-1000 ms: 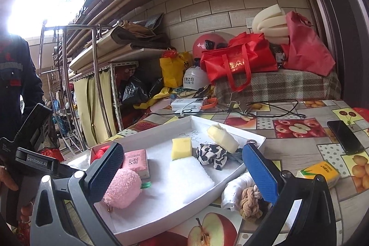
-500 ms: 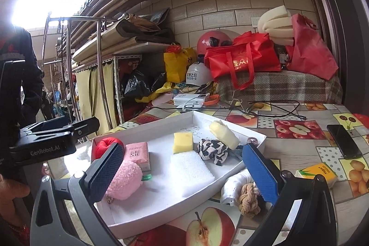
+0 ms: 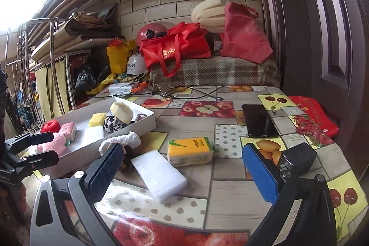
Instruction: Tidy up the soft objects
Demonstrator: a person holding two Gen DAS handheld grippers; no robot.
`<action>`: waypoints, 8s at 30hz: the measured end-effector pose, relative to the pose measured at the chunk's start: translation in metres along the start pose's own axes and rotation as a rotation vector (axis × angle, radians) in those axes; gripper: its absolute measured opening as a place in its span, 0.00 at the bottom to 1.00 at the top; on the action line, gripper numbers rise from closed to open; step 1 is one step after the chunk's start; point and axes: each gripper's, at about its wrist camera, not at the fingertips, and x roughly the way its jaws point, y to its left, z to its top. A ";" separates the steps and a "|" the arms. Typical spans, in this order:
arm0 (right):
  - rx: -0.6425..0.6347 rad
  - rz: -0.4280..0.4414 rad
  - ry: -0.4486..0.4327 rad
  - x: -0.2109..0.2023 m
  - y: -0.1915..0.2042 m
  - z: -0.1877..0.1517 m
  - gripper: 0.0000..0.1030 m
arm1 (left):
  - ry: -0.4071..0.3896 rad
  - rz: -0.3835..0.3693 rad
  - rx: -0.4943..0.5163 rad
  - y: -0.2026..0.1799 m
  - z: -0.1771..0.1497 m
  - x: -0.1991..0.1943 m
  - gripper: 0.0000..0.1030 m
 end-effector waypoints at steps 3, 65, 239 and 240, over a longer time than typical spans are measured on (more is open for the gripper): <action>-0.045 0.075 0.109 0.019 0.008 -0.001 0.99 | 0.045 -0.024 0.039 -0.010 0.001 0.011 1.00; 0.260 0.115 0.021 0.001 -0.052 -0.005 0.54 | -0.049 0.057 0.134 -0.092 0.027 0.066 0.36; 0.139 -0.114 0.103 0.058 -0.043 0.019 0.49 | -0.023 0.022 0.024 -0.085 0.032 0.073 0.41; 0.130 -0.117 0.082 0.053 -0.041 0.019 0.49 | -0.046 0.029 0.034 -0.087 0.032 0.069 0.41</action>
